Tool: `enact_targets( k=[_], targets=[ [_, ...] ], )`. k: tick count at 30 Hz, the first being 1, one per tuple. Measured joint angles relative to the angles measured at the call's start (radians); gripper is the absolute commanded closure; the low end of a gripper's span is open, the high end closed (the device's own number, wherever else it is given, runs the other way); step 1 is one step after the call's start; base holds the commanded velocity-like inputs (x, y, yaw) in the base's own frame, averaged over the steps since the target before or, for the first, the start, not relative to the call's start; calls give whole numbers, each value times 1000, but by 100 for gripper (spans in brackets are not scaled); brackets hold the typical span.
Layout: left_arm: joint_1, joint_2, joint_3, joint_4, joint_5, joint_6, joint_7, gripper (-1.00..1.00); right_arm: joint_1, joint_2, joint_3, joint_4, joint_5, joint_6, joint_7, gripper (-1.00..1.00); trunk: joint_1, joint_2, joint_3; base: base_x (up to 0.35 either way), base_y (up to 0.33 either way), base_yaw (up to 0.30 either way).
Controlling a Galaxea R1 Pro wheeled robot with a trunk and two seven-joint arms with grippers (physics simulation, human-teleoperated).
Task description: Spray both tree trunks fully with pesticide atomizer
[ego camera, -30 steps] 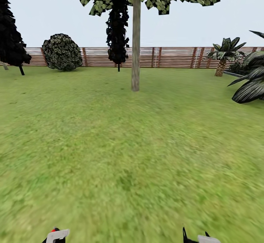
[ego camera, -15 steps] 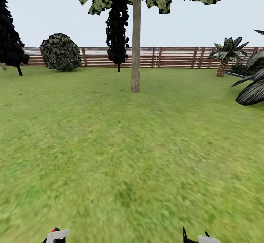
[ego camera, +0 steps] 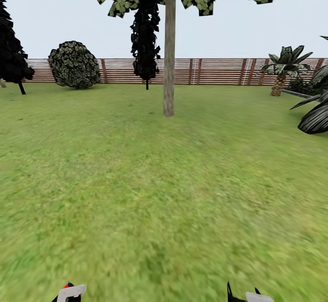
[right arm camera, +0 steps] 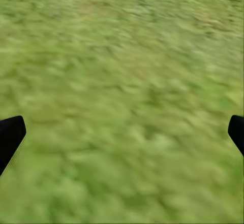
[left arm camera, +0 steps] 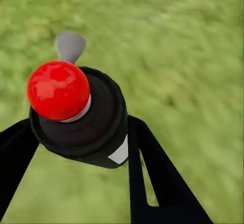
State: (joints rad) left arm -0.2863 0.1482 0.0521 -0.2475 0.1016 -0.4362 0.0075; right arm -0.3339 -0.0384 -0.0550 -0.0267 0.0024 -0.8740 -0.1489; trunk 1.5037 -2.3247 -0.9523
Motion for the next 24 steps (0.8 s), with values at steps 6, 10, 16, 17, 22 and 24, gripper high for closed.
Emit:
enact_targets(
  k=[6,10,16,17,22,24],
  targets=[
    [0,0,0,0,2,-1,0,100,0,0,0,0,0,0,0,-100,0,0,0,341,0,0],
    [0,0,0,0,2,0,0,100,0,0,0,0,0,0,0,-100,0,0,0,341,0,0],
    [0,-2,-1,0,2,0,0,100,0,0,0,0,0,0,0,-100,0,0,0,341,0,0],
    [0,-2,-1,0,2,0,0,100,0,0,0,0,0,0,1,-100,0,0,0,341,0,0],
    [0,-3,-1,0,1,0,0,100,0,0,0,0,0,0,0,-100,0,0,0,341,0,0],
    [0,-3,-1,0,0,0,0,100,0,0,0,0,0,0,0,-100,0,0,0,341,0,0]
  ],
)
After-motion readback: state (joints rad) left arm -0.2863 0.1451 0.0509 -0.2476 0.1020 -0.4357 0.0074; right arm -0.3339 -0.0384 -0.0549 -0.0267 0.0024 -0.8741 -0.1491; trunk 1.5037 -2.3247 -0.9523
